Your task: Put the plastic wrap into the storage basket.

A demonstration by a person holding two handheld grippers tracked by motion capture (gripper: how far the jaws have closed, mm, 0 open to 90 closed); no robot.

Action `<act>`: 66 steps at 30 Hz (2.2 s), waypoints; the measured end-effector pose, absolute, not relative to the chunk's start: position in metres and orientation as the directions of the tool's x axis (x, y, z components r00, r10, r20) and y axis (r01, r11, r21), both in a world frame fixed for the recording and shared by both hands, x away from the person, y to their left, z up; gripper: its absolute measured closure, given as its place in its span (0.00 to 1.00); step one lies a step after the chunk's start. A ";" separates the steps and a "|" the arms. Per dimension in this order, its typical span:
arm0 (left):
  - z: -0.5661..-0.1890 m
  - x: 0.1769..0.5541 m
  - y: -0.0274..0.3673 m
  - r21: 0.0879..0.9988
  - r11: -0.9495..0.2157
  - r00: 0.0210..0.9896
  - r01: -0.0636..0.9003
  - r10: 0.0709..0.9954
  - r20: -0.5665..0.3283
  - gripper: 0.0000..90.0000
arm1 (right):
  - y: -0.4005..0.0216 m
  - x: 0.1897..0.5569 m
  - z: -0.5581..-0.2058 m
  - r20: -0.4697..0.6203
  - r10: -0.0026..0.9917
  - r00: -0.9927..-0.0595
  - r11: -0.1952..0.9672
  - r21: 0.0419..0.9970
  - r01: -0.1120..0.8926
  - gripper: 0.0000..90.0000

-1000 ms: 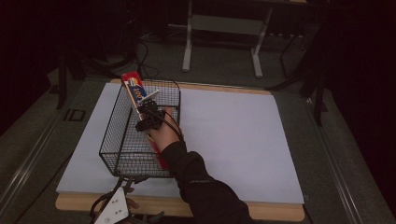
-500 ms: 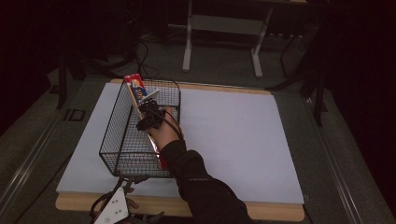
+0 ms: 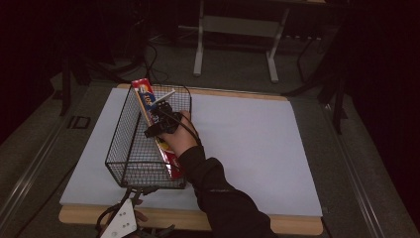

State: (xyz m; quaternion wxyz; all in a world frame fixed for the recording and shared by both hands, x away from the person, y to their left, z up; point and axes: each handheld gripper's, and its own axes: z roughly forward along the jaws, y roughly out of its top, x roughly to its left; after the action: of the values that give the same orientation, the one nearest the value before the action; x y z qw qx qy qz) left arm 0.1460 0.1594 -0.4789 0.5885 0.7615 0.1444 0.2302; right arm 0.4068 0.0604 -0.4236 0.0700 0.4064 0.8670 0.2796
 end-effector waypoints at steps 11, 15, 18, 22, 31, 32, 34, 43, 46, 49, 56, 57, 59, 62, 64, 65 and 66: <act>-0.480 0.147 0.159 0.963 -0.266 0.853 -0.044 0.492 0.175 0.00 | 0.027 0.395 -0.404 0.077 0.666 -0.742 0.543 0.632 0.553 0.14; -0.480 0.147 0.158 0.962 -0.269 0.853 -0.042 0.491 0.174 0.00 | 0.015 0.392 -0.400 0.082 0.662 -0.745 0.535 0.645 0.546 0.14; -0.480 0.147 0.158 0.962 -0.270 0.853 -0.044 0.491 0.176 0.00 | 0.005 0.391 -0.399 0.084 0.660 -0.747 0.533 0.648 0.544 0.14; -0.480 0.147 0.158 0.962 -0.270 0.854 -0.040 0.491 0.173 0.00 | -0.010 0.387 -0.395 0.081 0.655 -0.751 0.529 0.661 0.533 0.14; -0.480 0.147 0.158 0.962 -0.271 0.855 -0.041 0.489 0.174 0.00 | -0.051 0.376 -0.395 0.071 0.672 -0.737 0.503 0.687 0.525 0.15; -0.480 0.147 0.157 0.962 -0.271 0.854 -0.042 0.489 0.175 0.00 | -0.061 0.373 -0.397 0.068 0.674 -0.736 0.501 0.690 0.522 0.15; -0.480 0.147 0.157 0.961 -0.272 0.855 -0.041 0.488 0.174 0.00 | -0.069 0.370 -0.399 0.062 0.675 -0.735 0.500 0.694 0.518 0.15; -0.481 0.147 0.157 0.961 -0.272 0.856 -0.040 0.487 0.173 0.00 | -0.111 0.354 -0.410 0.063 0.680 -0.731 0.467 0.731 0.498 0.14; -0.481 0.147 0.156 0.961 -0.274 0.857 -0.041 0.485 0.175 0.00 | -0.125 0.350 -0.414 0.068 0.685 -0.726 0.459 0.733 0.502 0.14; -0.480 0.147 0.156 0.961 -0.273 0.857 -0.041 0.484 0.174 0.00 | -0.136 0.346 -0.419 0.059 0.680 -0.731 0.466 0.734 0.493 0.14; -0.481 0.147 0.155 0.960 -0.276 0.858 -0.040 0.482 0.175 0.00 | -0.160 0.335 -0.435 0.045 0.681 -0.731 0.476 0.731 0.489 0.14; -0.481 0.147 0.155 0.960 -0.276 0.858 -0.040 0.482 0.175 0.00 | -0.163 0.333 -0.437 0.039 0.678 -0.734 0.481 0.731 0.483 0.14; -0.481 0.147 0.155 0.960 -0.276 0.859 -0.040 0.482 0.175 0.00 | -0.170 0.329 -0.442 0.036 0.679 -0.733 0.484 0.729 0.484 0.14; -0.481 0.147 0.155 0.960 -0.276 0.859 -0.041 0.482 0.175 0.00 | -0.179 0.324 -0.449 0.030 0.676 -0.736 0.492 0.725 0.482 0.14; -0.481 0.147 0.155 0.960 -0.277 0.859 -0.040 0.481 0.175 0.00 | -0.186 0.321 -0.453 0.036 0.678 -0.735 0.485 0.729 0.483 0.14; -0.481 0.147 0.155 0.960 -0.277 0.859 -0.040 0.481 0.175 0.00 | -0.186 0.321 -0.453 0.036 0.678 -0.735 0.485 0.729 0.483 0.14; -0.481 0.147 0.155 0.960 -0.277 0.859 -0.040 0.481 0.175 0.00 | -0.189 0.319 -0.454 0.036 0.681 -0.732 0.482 0.731 0.484 0.14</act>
State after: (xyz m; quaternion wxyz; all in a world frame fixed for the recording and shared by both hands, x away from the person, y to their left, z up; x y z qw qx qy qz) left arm 0.1468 0.1548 -0.4808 0.5837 0.7674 0.1438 0.2231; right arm 0.3192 -0.1891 -0.4544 0.1307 0.3421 0.8508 0.3769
